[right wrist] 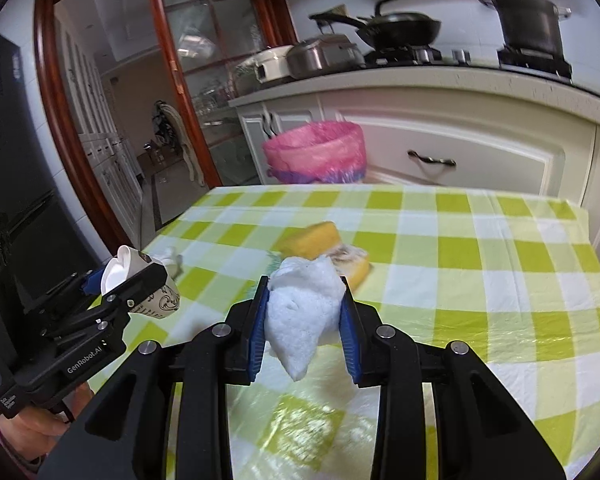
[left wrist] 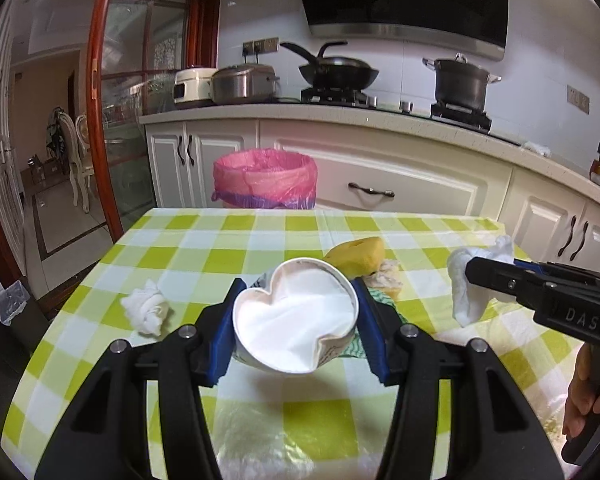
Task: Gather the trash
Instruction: 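Carry the paper cup and tissue over the pink bin and open both tools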
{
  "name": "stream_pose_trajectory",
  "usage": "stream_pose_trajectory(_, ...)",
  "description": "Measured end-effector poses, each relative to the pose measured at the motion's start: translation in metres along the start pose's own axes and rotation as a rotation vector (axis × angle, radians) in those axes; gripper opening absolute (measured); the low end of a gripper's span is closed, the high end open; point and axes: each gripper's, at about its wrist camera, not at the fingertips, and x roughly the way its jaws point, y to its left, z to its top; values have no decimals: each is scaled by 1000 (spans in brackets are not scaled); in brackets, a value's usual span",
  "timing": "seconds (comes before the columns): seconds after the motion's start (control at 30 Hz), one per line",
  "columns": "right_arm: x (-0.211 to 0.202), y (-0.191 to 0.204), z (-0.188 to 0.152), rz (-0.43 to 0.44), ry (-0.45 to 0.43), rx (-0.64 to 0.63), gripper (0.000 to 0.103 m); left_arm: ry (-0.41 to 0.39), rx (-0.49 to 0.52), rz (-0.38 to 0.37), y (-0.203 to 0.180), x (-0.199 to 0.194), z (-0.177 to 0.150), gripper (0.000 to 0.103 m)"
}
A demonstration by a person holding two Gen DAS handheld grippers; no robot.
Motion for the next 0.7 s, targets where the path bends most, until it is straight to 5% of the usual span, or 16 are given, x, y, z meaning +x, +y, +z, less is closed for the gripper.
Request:
stream_pose_trajectory(0.4,-52,48,14,62,-126,-96,32,-123,-28,-6,8,-59,10,52)
stream_pose_trajectory(0.7,-58,59,16,74,-141,-99,32,-142,-45,4,19,-66,15,52)
